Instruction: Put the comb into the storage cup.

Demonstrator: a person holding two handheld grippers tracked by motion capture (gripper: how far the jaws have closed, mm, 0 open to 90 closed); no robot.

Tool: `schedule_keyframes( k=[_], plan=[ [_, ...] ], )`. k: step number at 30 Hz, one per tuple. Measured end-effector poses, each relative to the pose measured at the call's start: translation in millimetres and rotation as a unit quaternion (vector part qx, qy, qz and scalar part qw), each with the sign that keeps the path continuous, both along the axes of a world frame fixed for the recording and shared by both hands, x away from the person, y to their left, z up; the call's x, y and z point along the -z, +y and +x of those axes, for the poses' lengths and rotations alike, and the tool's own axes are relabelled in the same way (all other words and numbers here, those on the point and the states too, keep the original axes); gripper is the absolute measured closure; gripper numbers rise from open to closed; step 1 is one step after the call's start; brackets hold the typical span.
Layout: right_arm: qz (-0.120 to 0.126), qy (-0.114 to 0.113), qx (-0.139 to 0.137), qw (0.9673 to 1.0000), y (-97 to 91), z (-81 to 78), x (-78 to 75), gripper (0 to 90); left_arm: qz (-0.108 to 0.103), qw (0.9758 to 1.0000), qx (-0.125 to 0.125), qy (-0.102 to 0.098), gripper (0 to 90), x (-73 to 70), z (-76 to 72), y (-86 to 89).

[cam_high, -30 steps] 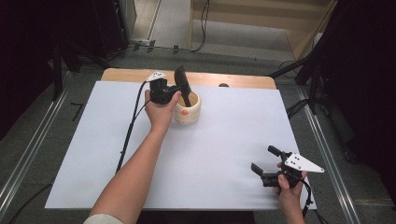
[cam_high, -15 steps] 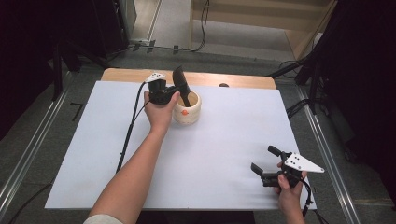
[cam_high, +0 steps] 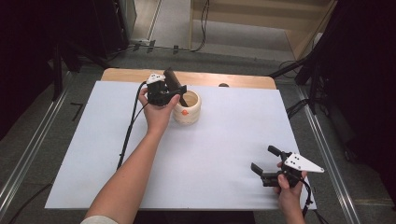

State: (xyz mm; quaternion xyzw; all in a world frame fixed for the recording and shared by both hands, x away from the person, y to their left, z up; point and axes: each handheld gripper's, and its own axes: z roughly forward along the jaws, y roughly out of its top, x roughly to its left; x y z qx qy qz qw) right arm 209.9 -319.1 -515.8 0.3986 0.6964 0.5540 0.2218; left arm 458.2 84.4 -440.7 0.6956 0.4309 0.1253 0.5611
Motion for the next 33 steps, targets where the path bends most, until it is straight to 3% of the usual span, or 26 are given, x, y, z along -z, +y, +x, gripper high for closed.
schedule_keyframes(
  k=[1, 2, 3, 9, 12, 20, 25, 29, 33],
  plan=[
    [0.0, 0.0, 0.0, 1.0, 0.0, 0.0, 0.0, 0.0, 0.0, 1.0, 0.0, 0.0, 39.2, 0.0, 0.0, 0.0],
    [-0.001, 0.0, -0.001, 1.0, -0.1, 0.1, 0.0, 0.0, 0.004, 1.0, 0.0, -0.003, 39.2, -0.4, -0.3, 0.4],
    [0.0, 0.0, 0.0, 1.0, 0.0, 0.0, -0.1, 0.0, 0.002, 1.0, 0.001, -0.002, 23.6, -0.8, -0.3, 1.1],
    [0.0, -0.001, -0.001, 1.0, -0.2, 0.1, 0.0, 0.0, 0.007, 0.9998, 0.018, -0.003, 1.4, -0.8, -2.1, 3.2],
    [0.0, -0.001, 0.0, 1.0, 0.0, 0.1, 0.0, 0.0, -0.006, 0.9995, 0.031, -0.004, 0.0, -0.9, -4.1, 6.5],
    [0.001, -0.001, -0.001, 1.0, 0.2, 0.1, -0.1, 0.0, 0.003, 0.9991, 0.034, -0.024, 0.0, -0.6, -14.3, 14.9],
    [0.0, -0.002, 0.0, 1.0, 0.4, 0.3, 0.1, 0.0, -0.002, 0.9989, 0.037, -0.029, 0.0, -3.5, -20.5, 19.5],
    [-0.001, -0.001, -0.001, 1.0, 1.0, 0.2, 0.0, 0.0, 0.026, 0.9982, 0.033, -0.043, 0.0, -6.8, -28.3, 25.0],
    [-0.002, -0.001, 0.0, 1.0, 0.9, 0.0, 0.0, 0.0, 0.029, 0.9981, 0.029, -0.046, 0.0, -7.5, -33.2, 31.8]
  ],
)
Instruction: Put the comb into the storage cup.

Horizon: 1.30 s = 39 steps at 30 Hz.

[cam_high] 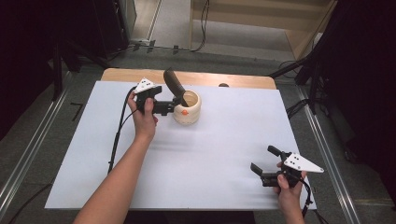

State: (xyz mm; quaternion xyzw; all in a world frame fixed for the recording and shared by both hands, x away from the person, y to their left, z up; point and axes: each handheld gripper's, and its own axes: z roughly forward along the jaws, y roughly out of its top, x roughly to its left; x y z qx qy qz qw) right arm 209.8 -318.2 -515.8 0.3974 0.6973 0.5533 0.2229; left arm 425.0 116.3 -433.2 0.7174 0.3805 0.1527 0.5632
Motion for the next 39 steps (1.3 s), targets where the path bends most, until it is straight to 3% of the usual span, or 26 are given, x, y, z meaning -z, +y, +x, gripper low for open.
schedule_keyframes(
  k=[6, 18, 30, 39],
  plan=[
    [0.001, 0.0, -0.002, 1.0, 0.0, 0.2, -0.1, 0.0, 0.005, 1.0, -0.003, -0.005, 0.0, -2.6, -12.8, 12.3],
    [0.002, -0.001, -0.006, 1.0, 0.1, -0.4, -0.1, 0.0, 0.027, 0.9993, 0.011, -0.023, 0.0, -5.6, -32.9, 16.8],
    [-0.001, -0.001, -0.004, 1.0, 0.2, 0.2, 0.1, 0.0, 0.008, 0.9987, 0.027, -0.042, 0.0, -13.6, -53.4, 24.3],
    [-0.002, -0.002, -0.003, 1.0, 0.3, -0.1, 0.1, 0.0, 0.0, 0.9985, 0.025, -0.048, 0.0, -9.3, -71.6, 36.7]
  ],
)
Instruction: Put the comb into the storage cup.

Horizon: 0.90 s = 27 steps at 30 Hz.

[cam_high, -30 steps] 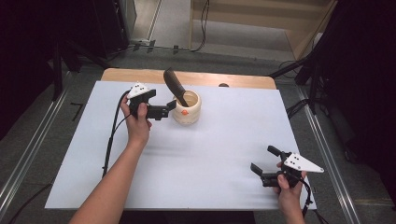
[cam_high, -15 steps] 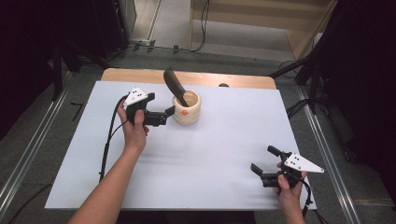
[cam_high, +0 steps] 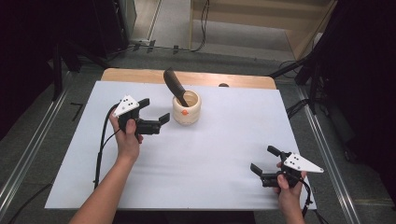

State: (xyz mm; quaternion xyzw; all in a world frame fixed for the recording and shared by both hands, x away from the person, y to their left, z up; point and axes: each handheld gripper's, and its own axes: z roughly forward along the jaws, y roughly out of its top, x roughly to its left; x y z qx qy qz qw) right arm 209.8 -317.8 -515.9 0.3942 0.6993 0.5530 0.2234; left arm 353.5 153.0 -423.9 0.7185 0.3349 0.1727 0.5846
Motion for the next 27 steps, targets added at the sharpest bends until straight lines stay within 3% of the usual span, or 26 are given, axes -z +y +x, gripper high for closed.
schedule_keyframes(
  k=[27],
  plan=[
    [-0.003, 0.003, 0.004, 1.0, 1.3, 0.1, 0.0, 0.0, -0.007, 0.9998, -0.018, -0.004, 0.0, 9.1, -37.6, 47.0]
  ],
)
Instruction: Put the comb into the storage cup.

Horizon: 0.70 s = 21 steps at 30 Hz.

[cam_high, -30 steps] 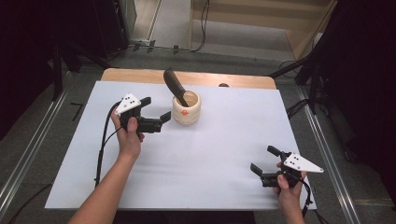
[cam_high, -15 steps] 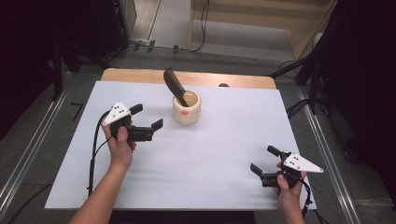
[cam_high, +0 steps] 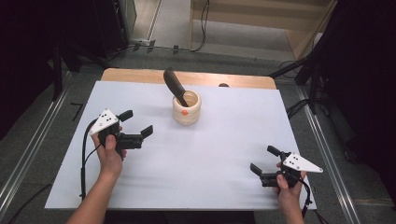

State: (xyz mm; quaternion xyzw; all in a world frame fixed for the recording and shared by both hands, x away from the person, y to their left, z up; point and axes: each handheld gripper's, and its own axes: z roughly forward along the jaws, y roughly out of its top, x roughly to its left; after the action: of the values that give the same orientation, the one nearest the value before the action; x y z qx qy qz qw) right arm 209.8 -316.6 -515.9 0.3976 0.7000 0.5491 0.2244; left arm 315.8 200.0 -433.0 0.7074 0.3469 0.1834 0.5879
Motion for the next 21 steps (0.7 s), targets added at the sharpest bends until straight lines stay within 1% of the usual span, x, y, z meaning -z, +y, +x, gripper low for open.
schedule_keyframes(
  k=[2, 4, 5, 13, 14, 16, 19, 20, 21],
  plan=[
    [-0.001, -0.001, 0.0, 1.0, 0.1, 0.1, 0.1, 0.0, 0.0, 1.0, -0.002, 0.0, 0.0, 0.5, -4.2, 5.9],
    [-0.001, 0.0, 0.0, 1.0, 0.2, 0.1, 0.1, 0.0, 0.0, 1.0, -0.003, 0.0, 0.0, 0.9, -5.9, 7.6],
    [-0.001, 0.0, 0.0, 1.0, 0.3, 0.1, 0.1, 0.0, -0.001, 1.0, -0.004, -0.001, 0.0, 2.2, -9.5, 11.0],
    [-0.002, 0.0, 0.002, 1.0, 0.4, 0.1, 0.1, 0.0, 0.007, 0.9999, -0.009, -0.002, 0.0, 7.5, -21.0, 23.5],
    [-0.002, 0.0, 0.002, 1.0, 0.4, 0.0, 0.1, 0.0, 0.004, 0.9999, -0.009, -0.001, 0.0, 8.6, -22.9, 25.6],
    [-0.003, 0.0, 0.003, 1.0, 0.5, 0.1, 0.2, 0.0, 0.006, 0.9999, -0.011, -0.001, 0.0, 10.0, -25.5, 28.5],
    [-0.005, 0.0, 0.003, 1.0, 0.7, 0.2, 0.3, 0.0, 0.007, 0.9998, -0.016, 0.003, 0.0, 15.3, -30.8, 35.4],
    [-0.005, 0.0, 0.003, 1.0, 0.7, 0.2, 0.3, 0.0, 0.007, 0.9998, -0.016, 0.003, 0.0, 15.3, -30.8, 35.4],
    [-0.005, 0.0, 0.003, 1.0, 0.8, 0.2, 0.3, 0.0, 0.008, 0.9999, -0.014, 0.003, 0.0, 18.6, -33.1, 38.8]
  ],
)
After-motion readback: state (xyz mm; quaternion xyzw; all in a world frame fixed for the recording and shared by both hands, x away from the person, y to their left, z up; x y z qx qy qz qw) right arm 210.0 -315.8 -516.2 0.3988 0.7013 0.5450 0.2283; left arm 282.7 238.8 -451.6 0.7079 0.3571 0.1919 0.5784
